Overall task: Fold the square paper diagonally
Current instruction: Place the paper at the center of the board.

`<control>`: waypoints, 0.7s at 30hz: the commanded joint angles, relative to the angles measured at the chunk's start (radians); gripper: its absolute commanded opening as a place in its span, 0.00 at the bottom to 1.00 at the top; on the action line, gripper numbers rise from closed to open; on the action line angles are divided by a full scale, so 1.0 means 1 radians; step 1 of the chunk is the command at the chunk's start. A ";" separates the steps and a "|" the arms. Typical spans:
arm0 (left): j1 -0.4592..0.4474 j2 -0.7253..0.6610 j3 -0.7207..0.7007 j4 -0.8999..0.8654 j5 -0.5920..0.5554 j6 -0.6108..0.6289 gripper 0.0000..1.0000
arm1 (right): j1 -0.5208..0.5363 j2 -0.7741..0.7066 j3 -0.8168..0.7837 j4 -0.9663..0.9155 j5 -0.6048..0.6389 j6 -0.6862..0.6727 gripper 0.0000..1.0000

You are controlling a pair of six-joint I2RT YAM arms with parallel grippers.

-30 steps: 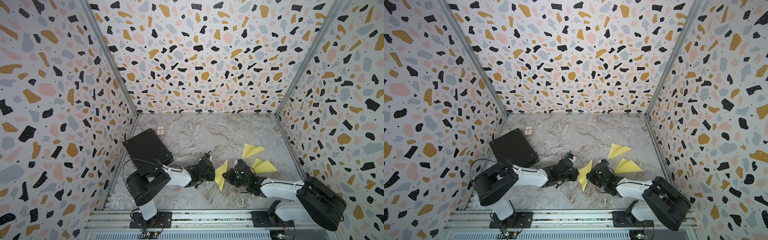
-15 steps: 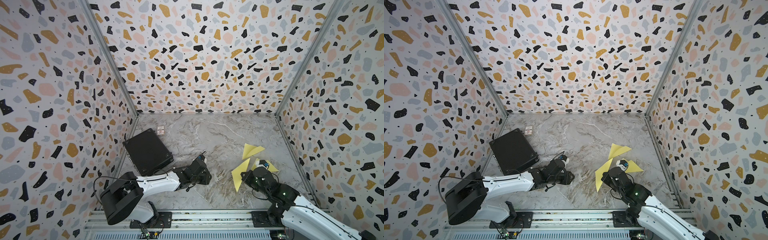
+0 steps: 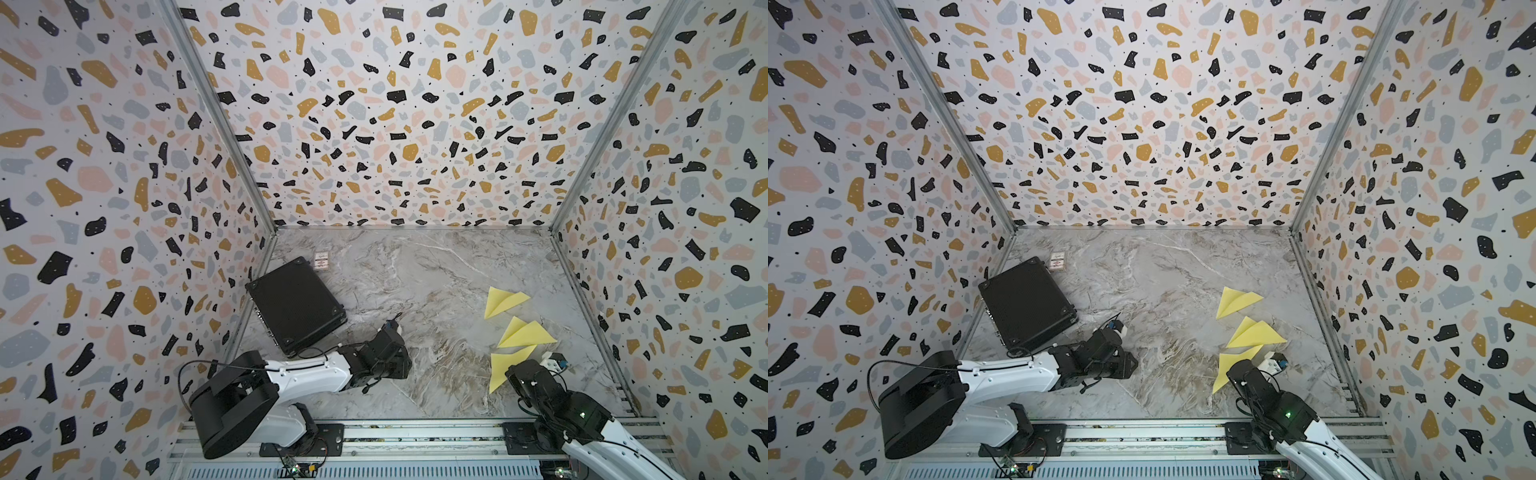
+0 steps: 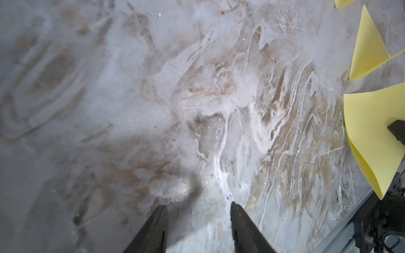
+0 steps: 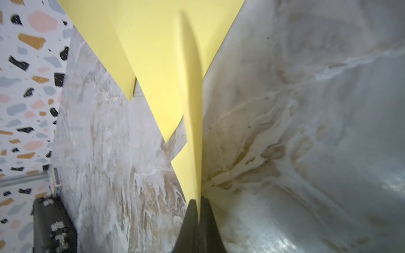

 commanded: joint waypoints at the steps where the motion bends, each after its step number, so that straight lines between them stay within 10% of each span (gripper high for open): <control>1: 0.000 -0.001 -0.020 0.025 -0.012 -0.018 0.50 | -0.003 0.018 -0.039 -0.073 0.068 0.082 0.00; 21: 0.003 -0.044 0.011 -0.103 -0.119 -0.020 0.51 | -0.003 0.153 0.114 -0.164 -0.136 -0.007 0.81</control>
